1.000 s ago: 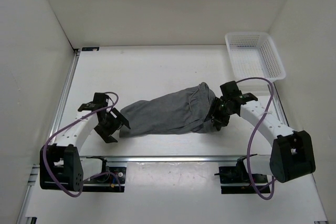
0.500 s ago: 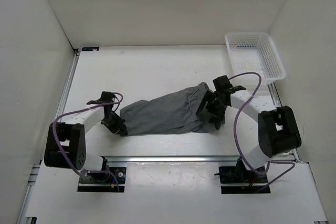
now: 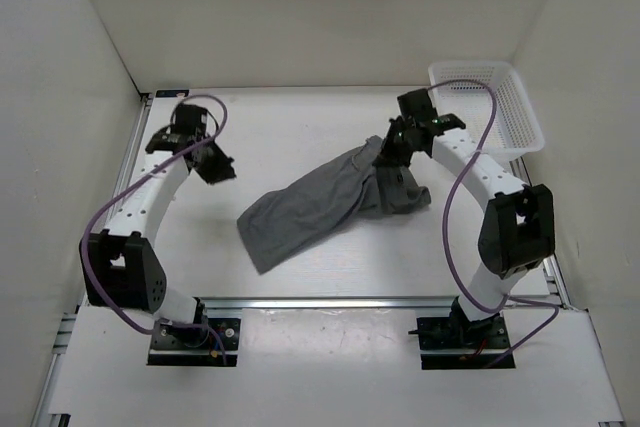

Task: Fold and stack the shorts
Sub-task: Flatten the shorts out

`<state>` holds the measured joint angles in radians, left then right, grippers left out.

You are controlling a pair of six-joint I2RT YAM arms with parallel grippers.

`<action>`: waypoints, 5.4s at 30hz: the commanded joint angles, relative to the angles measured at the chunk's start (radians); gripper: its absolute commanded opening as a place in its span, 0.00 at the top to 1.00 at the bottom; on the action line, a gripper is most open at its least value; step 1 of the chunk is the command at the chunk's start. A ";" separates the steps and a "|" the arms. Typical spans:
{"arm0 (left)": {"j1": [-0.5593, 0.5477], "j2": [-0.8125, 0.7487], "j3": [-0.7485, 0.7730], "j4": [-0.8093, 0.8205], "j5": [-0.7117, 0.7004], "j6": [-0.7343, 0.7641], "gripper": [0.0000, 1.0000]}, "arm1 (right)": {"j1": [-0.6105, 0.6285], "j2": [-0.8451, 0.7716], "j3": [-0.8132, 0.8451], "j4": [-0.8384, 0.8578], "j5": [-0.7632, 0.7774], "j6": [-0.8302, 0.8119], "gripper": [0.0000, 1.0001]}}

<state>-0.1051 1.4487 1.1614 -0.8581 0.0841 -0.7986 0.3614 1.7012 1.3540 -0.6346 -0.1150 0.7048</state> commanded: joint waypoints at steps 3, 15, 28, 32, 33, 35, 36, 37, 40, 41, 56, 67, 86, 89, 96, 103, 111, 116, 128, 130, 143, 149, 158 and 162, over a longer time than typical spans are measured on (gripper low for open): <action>0.010 0.004 0.234 -0.119 -0.058 0.090 0.90 | -0.001 -0.008 0.171 -0.071 0.046 -0.065 1.00; -0.247 -0.168 -0.261 -0.056 0.086 0.049 0.06 | -0.001 -0.094 -0.119 -0.019 0.077 -0.044 1.00; -0.280 -0.005 -0.394 0.090 0.040 -0.057 0.19 | -0.001 -0.112 -0.138 -0.019 0.077 -0.062 1.00; -0.335 0.079 -0.381 0.128 0.054 -0.071 0.31 | -0.010 -0.112 -0.147 -0.019 0.086 -0.062 1.00; -0.346 0.091 -0.365 0.128 0.054 -0.080 0.44 | -0.010 -0.112 -0.156 -0.019 0.086 -0.062 1.00; -0.346 0.114 -0.336 0.128 0.054 -0.080 0.70 | -0.010 -0.112 -0.156 -0.019 0.086 -0.062 1.00; -0.346 0.114 -0.322 0.128 0.063 -0.065 0.89 | -0.010 -0.112 -0.156 -0.019 0.086 -0.062 1.00; -0.346 0.114 -0.306 0.128 0.063 -0.051 0.90 | -0.010 -0.112 -0.156 -0.019 0.086 -0.062 1.00; -0.280 0.105 -0.160 0.045 -0.001 0.012 0.90 | -0.021 -0.081 -0.116 -0.019 0.075 -0.088 1.00; -0.240 0.105 -0.037 -0.022 -0.045 0.051 0.90 | -0.033 -0.049 -0.090 -0.019 0.075 -0.099 1.00; 0.008 0.091 0.965 -0.289 0.026 0.177 0.90 | -0.082 -0.142 0.492 -0.105 0.024 -0.241 1.00; -0.048 -0.407 -0.199 -0.118 0.117 0.110 0.57 | -0.006 -0.771 -0.459 -0.077 0.127 -0.167 0.34; -0.048 -0.176 -0.499 0.059 0.126 -0.063 0.16 | -0.051 -0.713 -0.835 0.189 -0.114 0.314 0.10; -0.048 -0.134 -0.508 0.091 0.137 -0.063 0.16 | -0.081 -0.687 -0.860 0.240 -0.146 0.323 0.10; -0.085 -0.036 -0.508 0.142 0.137 -0.063 0.24 | -0.153 -0.664 -0.984 0.387 -0.181 0.367 0.21; -0.094 -0.002 -0.467 0.151 0.117 -0.054 0.90 | -0.153 -0.537 -0.980 0.475 -0.129 0.337 0.66; -0.076 -0.091 -0.073 -0.056 0.060 0.024 0.90 | -0.190 -0.462 -0.443 0.190 0.027 0.011 1.00; -0.033 -0.068 0.396 -0.205 0.029 0.074 0.90 | -0.190 -0.404 -0.152 0.021 0.041 -0.105 1.00; 0.030 -0.315 0.787 -0.294 -0.007 0.105 0.90 | -0.190 -0.650 0.267 -0.250 -0.035 -0.398 1.00; 0.030 -0.390 0.741 -0.262 -0.044 0.093 0.90 | -0.190 -0.704 0.354 -0.298 -0.055 -0.447 1.00; -0.002 -0.379 1.404 -0.435 -0.244 0.162 0.90 | -0.118 -0.813 0.709 -0.482 -0.098 -0.438 1.00; -0.002 -0.389 1.026 -0.339 -0.234 0.171 0.90 | -0.118 -0.766 0.539 -0.496 -0.048 -0.429 1.00; 0.007 0.000 0.679 -0.095 -0.188 0.212 0.84 | -0.118 -0.380 -0.016 -0.011 0.055 -0.346 0.87; 0.007 0.416 1.083 -0.341 -0.152 0.263 0.33 | -0.127 -0.072 0.190 -0.124 0.124 -0.294 0.27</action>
<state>-0.1085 1.7008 2.0247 -1.0939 -0.0216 -0.5900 0.2481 1.5459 1.4185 -0.7769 -0.1184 0.3786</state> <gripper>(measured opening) 0.646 0.697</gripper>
